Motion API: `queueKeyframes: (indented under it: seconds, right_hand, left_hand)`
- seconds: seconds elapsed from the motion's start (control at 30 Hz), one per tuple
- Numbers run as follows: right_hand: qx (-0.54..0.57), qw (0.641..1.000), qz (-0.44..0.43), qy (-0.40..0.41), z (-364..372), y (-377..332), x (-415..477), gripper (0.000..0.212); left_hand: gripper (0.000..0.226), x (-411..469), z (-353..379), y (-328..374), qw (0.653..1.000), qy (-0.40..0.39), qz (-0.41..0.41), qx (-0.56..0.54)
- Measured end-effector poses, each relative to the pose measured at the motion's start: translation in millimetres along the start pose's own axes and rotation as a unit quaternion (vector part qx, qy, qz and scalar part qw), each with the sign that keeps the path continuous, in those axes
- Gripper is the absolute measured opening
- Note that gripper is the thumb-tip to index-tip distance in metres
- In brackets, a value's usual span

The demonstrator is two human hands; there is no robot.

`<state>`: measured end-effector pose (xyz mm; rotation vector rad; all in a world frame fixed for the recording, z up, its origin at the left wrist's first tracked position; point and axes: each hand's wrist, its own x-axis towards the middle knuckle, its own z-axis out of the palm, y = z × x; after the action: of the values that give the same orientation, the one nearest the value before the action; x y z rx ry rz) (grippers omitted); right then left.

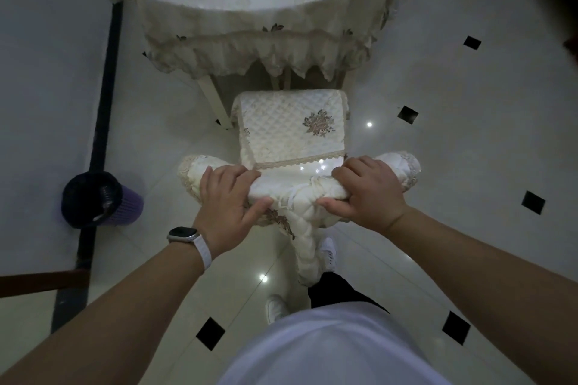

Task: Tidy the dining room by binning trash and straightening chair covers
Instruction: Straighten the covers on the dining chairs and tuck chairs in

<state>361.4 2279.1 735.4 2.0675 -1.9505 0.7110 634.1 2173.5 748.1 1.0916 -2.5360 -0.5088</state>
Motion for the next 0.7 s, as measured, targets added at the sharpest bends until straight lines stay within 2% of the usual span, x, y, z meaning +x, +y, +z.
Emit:
queueKeyframes:
  seconds: [0.23,0.5,0.7]
  right_hand:
    - [0.006,0.999,-0.012,0.032,22.1,39.8,43.4,0.071]
    - [0.044,0.999,-0.026,0.018,37.7,86.7,89.7,0.072]
    - [0.038,0.999,-0.031,0.007,51.0,105.5,120.8,0.070]
  left_hand:
    - [0.067,55.4,0.5,-3.4,0.999,-0.015,-0.023,0.018]
    - [0.069,110.6,5.5,-2.9,0.998,-0.018,-0.045,0.032]
    - [0.078,143.8,1.9,-12.3,0.997,-0.033,-0.060,0.039]
